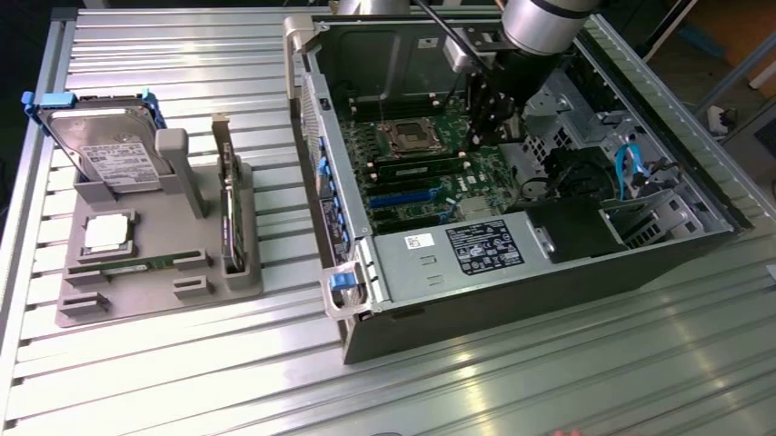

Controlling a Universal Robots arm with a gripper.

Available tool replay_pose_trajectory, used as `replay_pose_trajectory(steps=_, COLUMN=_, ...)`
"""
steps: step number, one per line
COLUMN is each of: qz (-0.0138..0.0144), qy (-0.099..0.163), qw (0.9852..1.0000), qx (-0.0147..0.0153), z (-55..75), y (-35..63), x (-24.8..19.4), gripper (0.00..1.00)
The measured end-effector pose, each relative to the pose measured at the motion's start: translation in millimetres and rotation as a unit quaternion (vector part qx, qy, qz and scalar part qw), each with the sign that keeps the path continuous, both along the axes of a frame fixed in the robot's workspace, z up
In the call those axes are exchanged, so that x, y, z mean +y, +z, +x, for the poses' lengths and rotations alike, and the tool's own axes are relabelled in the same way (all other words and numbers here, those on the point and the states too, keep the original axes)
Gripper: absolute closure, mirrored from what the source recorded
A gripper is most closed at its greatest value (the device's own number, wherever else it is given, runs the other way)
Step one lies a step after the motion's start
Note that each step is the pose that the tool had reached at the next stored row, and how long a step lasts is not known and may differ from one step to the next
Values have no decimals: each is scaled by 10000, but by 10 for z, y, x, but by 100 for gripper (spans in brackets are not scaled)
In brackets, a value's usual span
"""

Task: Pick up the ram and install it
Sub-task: 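Press down the ram until it locks into place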

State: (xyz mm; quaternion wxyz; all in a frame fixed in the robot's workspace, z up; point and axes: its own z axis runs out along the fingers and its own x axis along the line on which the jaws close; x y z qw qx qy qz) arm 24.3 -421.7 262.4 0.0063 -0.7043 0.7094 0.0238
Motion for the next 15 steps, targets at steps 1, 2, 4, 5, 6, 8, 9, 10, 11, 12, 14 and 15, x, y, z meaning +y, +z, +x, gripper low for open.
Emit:
replay_pose_trajectory(steps=1, qz=0, qy=0, qw=10000, qx=0, z=6, y=-1, x=0, gripper=89)
replay_pose_trajectory(steps=2, qz=0, qy=0, qw=10000, qx=0, z=11, y=-1, x=0, gripper=89)
replay_pose_trajectory(steps=4, qz=0, qy=0, qw=10000, qx=0, z=15, y=-2, x=0, gripper=89)
replay_pose_trajectory(steps=5, qz=0, qy=0, qw=10000, qx=0, z=15, y=-2, x=0, gripper=89)
replay_pose_trajectory(steps=6, qz=0, qy=0, qw=10000, qx=0, z=16, y=-2, x=0, gripper=89)
replay_pose_trajectory(steps=8, qz=2, qy=0, qw=10000, qx=-1, z=16, y=-21, x=1, gripper=89)
replay_pose_trajectory(steps=9, qz=1, qy=0, qw=10000, qx=0, z=16, y=-38, x=1, gripper=89)
replay_pose_trajectory(steps=10, qz=0, qy=1, qw=10000, qx=0, z=16, y=-55, x=0, gripper=89)
replay_pose_trajectory(steps=11, qz=1, qy=1, qw=10000, qx=0, z=16, y=-74, x=1, gripper=89)
replay_pose_trajectory(steps=12, qz=0, qy=1, qw=10000, qx=0, z=16, y=-91, x=1, gripper=89)
replay_pose_trajectory(steps=14, qz=0, qy=1, qw=10000, qx=0, z=16, y=-129, x=2, gripper=89)
replay_pose_trajectory(steps=15, qz=0, qy=1, qw=10000, qx=0, z=16, y=-145, x=2, gripper=89)
